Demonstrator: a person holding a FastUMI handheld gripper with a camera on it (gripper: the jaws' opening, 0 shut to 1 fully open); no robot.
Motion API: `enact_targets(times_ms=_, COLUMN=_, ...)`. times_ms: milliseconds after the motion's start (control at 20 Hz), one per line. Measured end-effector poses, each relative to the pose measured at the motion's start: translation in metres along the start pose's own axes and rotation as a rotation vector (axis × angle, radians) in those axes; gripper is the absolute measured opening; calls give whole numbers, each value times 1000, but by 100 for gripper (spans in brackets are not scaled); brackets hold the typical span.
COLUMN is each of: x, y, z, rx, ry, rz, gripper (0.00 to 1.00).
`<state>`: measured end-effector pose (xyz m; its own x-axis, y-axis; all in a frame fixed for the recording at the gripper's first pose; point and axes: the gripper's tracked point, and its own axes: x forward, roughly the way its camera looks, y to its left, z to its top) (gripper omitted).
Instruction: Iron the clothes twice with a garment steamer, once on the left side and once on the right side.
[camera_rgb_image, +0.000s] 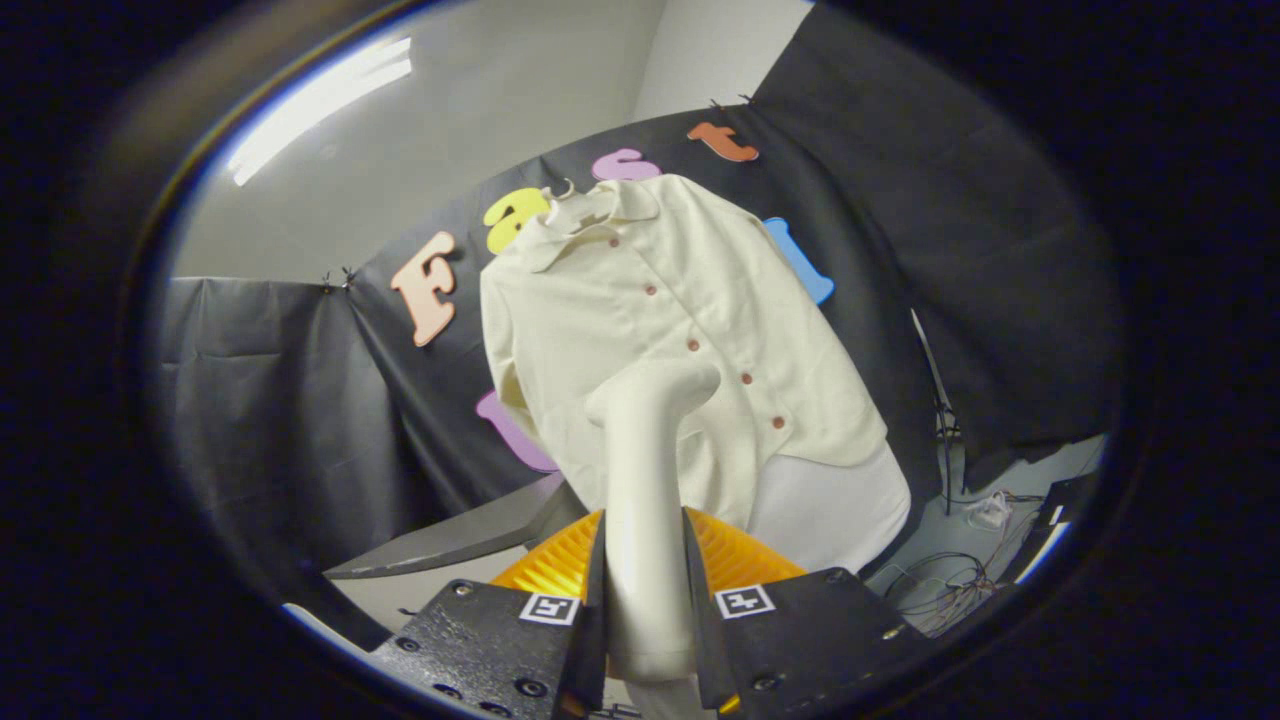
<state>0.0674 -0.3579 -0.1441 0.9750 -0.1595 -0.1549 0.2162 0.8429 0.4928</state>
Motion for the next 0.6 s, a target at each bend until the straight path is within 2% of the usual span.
enact_targets(times_ms=250, x=-27, y=84, z=-2, rx=-61, ry=17, rz=97, gripper=35)
enact_targets(times_ms=600, x=-59, y=170, z=3, rx=-121, ry=-10, rz=165, gripper=35)
